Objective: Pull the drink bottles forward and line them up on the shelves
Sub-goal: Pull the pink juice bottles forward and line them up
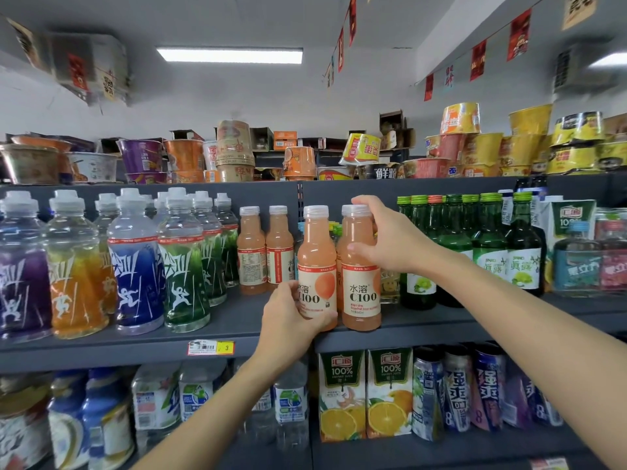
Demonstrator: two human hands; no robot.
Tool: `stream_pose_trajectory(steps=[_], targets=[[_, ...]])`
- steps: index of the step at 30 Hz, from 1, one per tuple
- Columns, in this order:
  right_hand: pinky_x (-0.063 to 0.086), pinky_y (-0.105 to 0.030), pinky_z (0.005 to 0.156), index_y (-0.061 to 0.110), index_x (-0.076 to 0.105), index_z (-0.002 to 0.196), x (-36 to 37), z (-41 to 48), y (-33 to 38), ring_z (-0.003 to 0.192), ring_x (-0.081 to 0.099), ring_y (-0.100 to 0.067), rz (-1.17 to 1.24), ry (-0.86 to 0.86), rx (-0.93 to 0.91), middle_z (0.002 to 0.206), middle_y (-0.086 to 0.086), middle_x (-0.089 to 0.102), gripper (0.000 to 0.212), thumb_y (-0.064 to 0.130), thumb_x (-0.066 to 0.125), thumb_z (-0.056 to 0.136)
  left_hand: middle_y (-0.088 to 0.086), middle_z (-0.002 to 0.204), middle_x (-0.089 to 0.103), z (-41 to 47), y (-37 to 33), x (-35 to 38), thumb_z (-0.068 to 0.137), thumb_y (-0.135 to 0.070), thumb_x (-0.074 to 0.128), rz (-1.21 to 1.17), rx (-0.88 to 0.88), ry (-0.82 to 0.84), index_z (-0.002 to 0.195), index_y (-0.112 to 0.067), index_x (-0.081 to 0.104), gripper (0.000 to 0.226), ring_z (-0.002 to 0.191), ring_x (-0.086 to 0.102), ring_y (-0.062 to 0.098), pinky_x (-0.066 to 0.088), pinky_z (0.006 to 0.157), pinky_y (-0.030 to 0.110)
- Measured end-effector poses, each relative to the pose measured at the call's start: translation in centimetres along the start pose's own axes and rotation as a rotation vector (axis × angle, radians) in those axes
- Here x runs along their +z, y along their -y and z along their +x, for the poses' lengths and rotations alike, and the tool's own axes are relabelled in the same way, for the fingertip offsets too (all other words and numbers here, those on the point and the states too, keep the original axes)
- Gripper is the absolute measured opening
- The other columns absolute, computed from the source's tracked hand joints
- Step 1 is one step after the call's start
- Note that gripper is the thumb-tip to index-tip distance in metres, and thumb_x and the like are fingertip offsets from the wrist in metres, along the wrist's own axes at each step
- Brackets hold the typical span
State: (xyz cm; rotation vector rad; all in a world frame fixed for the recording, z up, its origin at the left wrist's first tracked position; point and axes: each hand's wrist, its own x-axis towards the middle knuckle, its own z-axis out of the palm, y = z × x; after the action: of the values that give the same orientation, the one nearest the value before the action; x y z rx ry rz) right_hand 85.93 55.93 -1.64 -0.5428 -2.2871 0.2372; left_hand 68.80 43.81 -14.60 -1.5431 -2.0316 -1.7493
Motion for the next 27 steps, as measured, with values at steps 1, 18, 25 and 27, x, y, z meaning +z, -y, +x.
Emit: stream_pose_trajectory(steps=[1,18,25,27], targets=[[0.048,-0.022,0.074,0.029,0.025,0.151,-0.2,-0.1,-0.1,0.096,0.061,-0.010,-0.009,0.000,0.004,0.123,0.001,0.058,0.083,0.029,0.076,0.086,-0.006,0.121,0.063,0.0,0.0,0.1,0.064,-0.044,0.091,0.003,-0.002,-0.004,0.131,-0.021,0.051,0.082,0.105,0.062,0.006,0.056,0.091,0.032],[0.044,-0.031,0.081,0.024,0.020,0.153,-1.7,-0.7,-2.0,0.095,0.059,-0.018,-0.082,-0.006,0.084,0.121,-0.009,0.058,0.082,0.021,0.073,0.090,-0.007,0.118,0.058,-0.6,-0.6,2.2,0.064,-0.054,0.086,0.080,0.016,-0.093,0.126,-0.023,0.049,0.078,0.107,0.059,0.012,0.053,0.094,0.039],[0.040,-0.042,0.110,0.023,0.018,0.156,-1.7,-0.8,-1.9,0.134,0.046,-0.028,-0.123,-0.030,0.091,0.150,-0.010,0.043,0.087,0.019,0.074,0.089,-0.003,0.119,0.055,-0.5,-1.7,3.4,0.066,-0.052,0.086,0.119,0.025,-0.092,0.123,-0.020,0.047,0.076,0.110,0.056,0.016,0.048,0.092,0.032],[0.042,-0.043,0.108,0.024,0.019,0.155,-1.8,-0.8,-2.0,0.130,0.049,-0.028,-0.129,-0.030,0.096,0.148,-0.009,0.044,0.086,0.019,0.074,0.089,-0.003,0.115,0.053,-0.5,-1.8,3.8,0.067,-0.052,0.086,0.128,0.025,-0.090,0.118,-0.021,0.046,0.072,0.108,0.056,0.016,0.045,0.086,0.027]])
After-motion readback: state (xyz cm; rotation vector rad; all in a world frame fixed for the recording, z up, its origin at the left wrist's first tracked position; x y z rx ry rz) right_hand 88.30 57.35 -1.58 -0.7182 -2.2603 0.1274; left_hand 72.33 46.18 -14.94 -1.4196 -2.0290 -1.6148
